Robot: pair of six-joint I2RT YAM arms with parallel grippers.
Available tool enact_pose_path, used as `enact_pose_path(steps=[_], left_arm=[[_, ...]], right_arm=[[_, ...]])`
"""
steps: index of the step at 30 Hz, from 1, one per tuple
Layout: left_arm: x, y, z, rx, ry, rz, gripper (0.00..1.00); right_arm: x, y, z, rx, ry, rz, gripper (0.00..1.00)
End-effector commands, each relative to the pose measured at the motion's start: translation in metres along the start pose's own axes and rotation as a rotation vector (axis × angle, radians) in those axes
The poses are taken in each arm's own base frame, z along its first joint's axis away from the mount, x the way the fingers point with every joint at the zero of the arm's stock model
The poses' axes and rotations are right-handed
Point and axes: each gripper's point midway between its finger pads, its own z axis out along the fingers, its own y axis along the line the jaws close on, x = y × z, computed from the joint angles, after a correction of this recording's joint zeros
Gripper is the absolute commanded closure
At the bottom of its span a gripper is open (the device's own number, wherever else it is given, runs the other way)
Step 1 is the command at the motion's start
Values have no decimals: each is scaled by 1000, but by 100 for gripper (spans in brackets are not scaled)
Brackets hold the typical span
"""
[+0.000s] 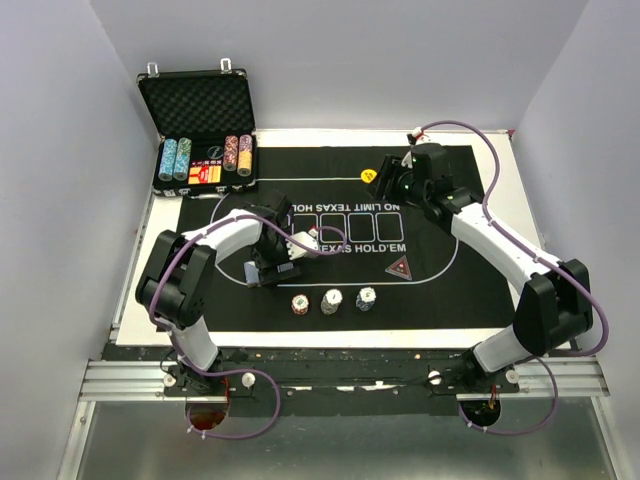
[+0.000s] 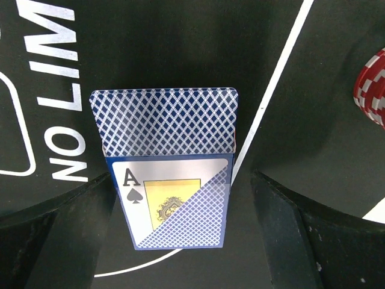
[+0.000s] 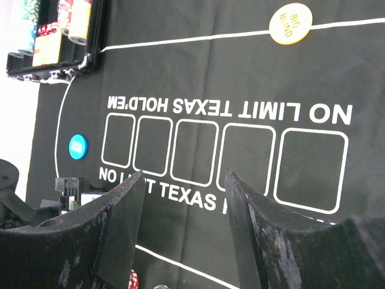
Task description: Distribute texas hold em gaming equipment
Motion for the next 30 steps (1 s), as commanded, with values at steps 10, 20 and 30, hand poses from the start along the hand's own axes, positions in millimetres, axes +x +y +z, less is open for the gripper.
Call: enact_pose_path(steps=[10, 20, 30], left_arm=[[0, 6, -2, -51, 85, 24, 18], [12, -16, -27, -65, 10, 28, 14], [25, -19, -32, -112, -41, -22, 1]], right_arm=[[-8, -1, 1, -35, -8, 14, 39], [-8, -3, 1, -25, -12, 17, 40], [2, -1, 4, -53, 16, 18, 41]])
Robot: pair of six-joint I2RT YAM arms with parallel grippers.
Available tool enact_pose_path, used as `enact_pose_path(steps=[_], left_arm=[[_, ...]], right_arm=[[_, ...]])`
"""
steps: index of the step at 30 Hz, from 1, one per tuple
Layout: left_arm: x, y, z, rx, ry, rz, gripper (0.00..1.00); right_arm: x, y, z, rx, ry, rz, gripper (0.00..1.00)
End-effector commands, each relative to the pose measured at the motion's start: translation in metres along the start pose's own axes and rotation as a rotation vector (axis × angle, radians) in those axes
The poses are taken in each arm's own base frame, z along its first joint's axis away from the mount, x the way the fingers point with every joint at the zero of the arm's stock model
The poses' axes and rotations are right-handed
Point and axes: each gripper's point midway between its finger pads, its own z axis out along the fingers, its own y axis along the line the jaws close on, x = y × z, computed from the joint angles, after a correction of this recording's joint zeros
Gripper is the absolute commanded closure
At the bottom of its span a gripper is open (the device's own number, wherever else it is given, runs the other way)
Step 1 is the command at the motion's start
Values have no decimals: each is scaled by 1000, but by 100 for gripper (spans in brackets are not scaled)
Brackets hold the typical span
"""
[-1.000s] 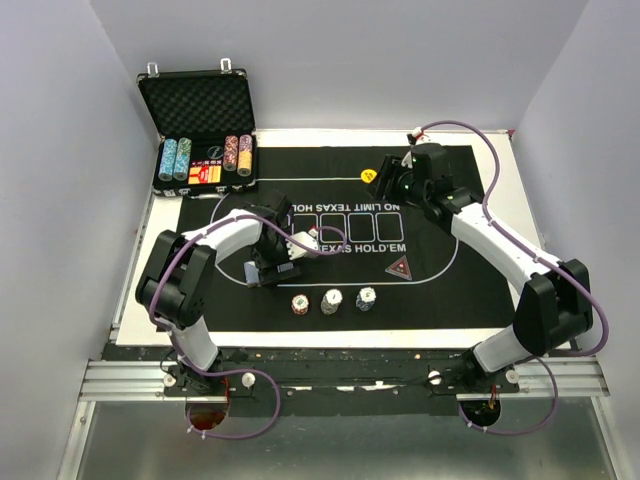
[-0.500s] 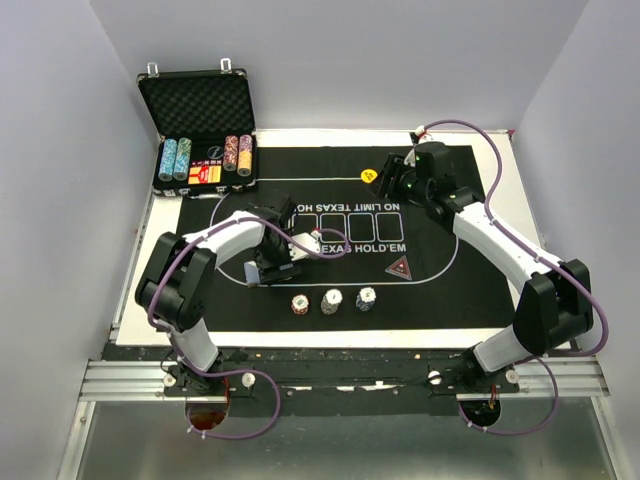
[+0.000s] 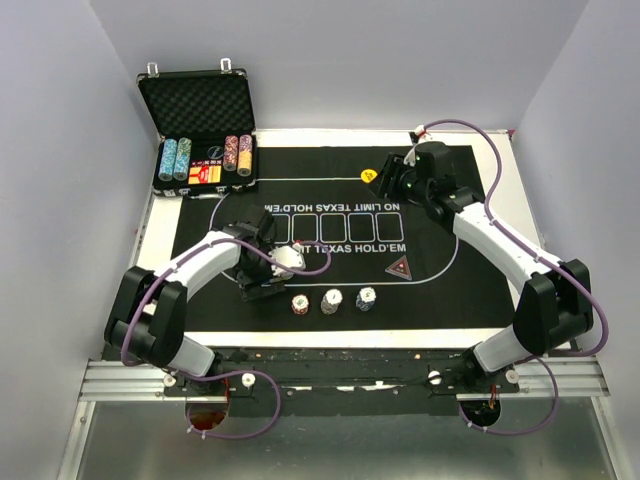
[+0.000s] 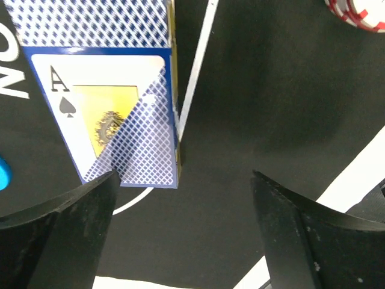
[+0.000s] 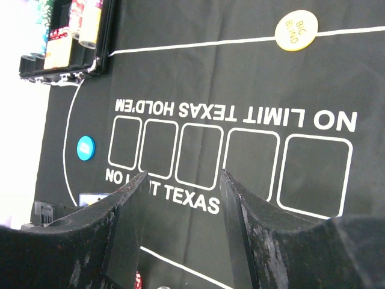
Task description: Distribute texas hold em gaming equipment
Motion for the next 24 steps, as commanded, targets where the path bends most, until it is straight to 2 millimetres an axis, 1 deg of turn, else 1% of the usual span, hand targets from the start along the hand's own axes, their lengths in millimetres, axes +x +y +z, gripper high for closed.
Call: enact_pose_path(steps=[1, 3, 5, 7, 9, 11, 16, 20, 24], left_arm=[[-27, 22, -16, -55, -94, -19, 1], [-37, 31, -21, -55, -110, -36, 1], [-45, 38, -21, -39, -110, -52, 1], [-48, 42, -17, -17, -89, -57, 1], [-46, 44, -10, 8, -53, -68, 1], [-43, 42, -6, 38, -28, -72, 1], [-40, 28, -2, 85, -8, -36, 1], [-39, 29, 3, 91, 9, -33, 1], [-43, 26, 7, 94, 18, -26, 1]], right_arm=[[9, 0, 3, -26, 27, 7, 41], [11, -2, 3, -21, 30, 5, 41], [12, -2, 1, -23, 29, 8, 41], [15, -3, 0, -20, 33, 7, 42], [15, -4, 0, -20, 29, 8, 41], [14, -4, 0, -18, 26, 4, 42], [11, -4, 1, -14, 21, -4, 41], [10, -2, 4, -21, 24, -5, 41], [8, -2, 6, -22, 23, -5, 41]])
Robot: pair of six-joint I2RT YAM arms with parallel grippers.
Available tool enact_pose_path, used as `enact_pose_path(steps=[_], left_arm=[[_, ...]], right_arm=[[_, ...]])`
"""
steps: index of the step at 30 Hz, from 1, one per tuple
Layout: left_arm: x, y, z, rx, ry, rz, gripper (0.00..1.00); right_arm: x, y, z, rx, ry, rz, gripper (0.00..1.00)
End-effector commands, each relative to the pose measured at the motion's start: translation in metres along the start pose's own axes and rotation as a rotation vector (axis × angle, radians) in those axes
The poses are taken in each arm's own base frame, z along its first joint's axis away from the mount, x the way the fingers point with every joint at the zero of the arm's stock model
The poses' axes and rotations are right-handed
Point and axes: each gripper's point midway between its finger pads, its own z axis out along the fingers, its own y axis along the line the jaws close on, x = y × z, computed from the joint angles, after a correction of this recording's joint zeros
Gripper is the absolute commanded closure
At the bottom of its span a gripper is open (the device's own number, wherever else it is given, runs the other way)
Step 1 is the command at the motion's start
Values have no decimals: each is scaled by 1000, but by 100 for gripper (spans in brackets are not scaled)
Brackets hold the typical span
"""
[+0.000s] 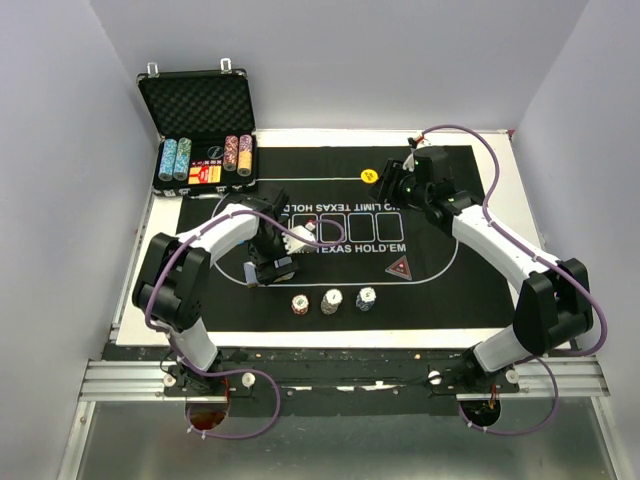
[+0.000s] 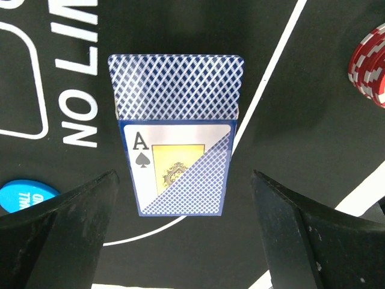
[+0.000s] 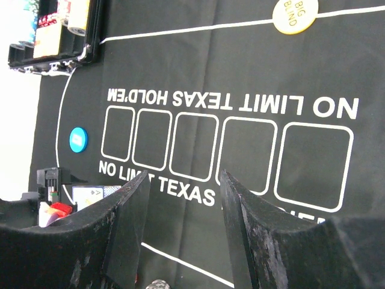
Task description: Distribute texas hold em gaming equipment
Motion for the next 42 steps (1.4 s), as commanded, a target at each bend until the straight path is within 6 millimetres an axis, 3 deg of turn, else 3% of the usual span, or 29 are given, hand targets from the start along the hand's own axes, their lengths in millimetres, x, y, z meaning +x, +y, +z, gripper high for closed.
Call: enact_pose_path(steps=[1, 12, 18, 24, 42], left_arm=[[-2, -8, 10, 29, 30, 11, 1], [-3, 0, 17, 13, 87, -10, 2], [1, -10, 18, 30, 111, 9, 30], [9, -27, 20, 51, 114, 16, 36], [75, -79, 18, 67, 159, -32, 39]], right_arm=[[-8, 5, 3, -24, -13, -9, 41], [-10, 7, 2, -30, -17, -12, 41], [-13, 8, 1, -29, -25, -17, 41], [-16, 8, 0, -25, -29, -21, 42], [-8, 12, 2, -55, 7, -23, 43]])
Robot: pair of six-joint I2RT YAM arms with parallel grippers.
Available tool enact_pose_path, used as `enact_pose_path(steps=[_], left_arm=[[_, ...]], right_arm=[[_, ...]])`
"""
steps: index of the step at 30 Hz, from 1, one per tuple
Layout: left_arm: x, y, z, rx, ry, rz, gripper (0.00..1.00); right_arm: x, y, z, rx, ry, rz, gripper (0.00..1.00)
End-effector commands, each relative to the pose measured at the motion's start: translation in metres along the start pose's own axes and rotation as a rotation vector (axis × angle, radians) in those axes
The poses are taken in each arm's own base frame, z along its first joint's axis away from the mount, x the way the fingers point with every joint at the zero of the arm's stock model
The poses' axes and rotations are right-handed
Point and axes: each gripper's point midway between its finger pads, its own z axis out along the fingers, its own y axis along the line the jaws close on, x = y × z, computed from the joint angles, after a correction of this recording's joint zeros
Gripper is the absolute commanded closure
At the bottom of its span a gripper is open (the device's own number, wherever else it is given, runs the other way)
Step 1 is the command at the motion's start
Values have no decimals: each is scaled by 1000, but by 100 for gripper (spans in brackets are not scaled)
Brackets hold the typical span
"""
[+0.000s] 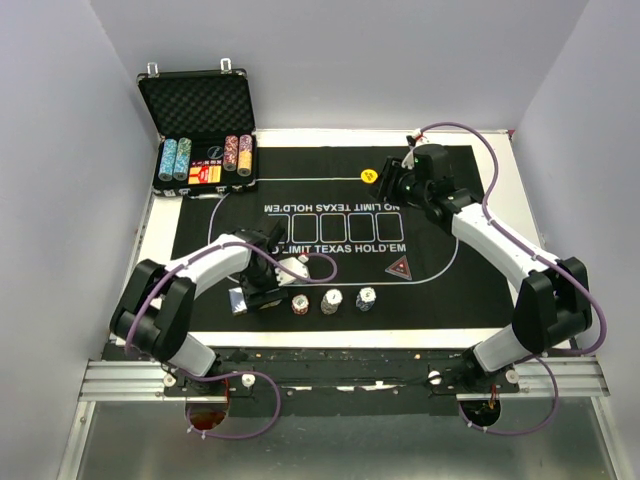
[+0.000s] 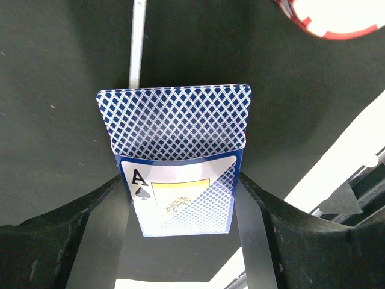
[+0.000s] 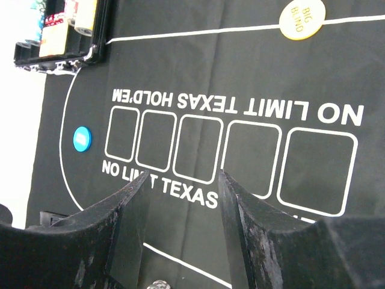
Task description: Distribute texas hold em gaming equipment
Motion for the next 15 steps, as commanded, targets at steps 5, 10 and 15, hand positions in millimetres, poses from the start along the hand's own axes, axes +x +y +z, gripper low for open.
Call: enact_pose_path(steps=[5, 10, 15], left_arm=[[33, -13, 3, 12, 29, -87, 25], [17, -1, -18, -28, -68, -128, 1], [-12, 11, -67, -44, -260, -182, 1]], right_arm=[[11, 18, 6, -74, 68, -45, 42], [36, 46, 9, -94, 130, -147, 34], [65, 66, 5, -118, 195, -225, 28]])
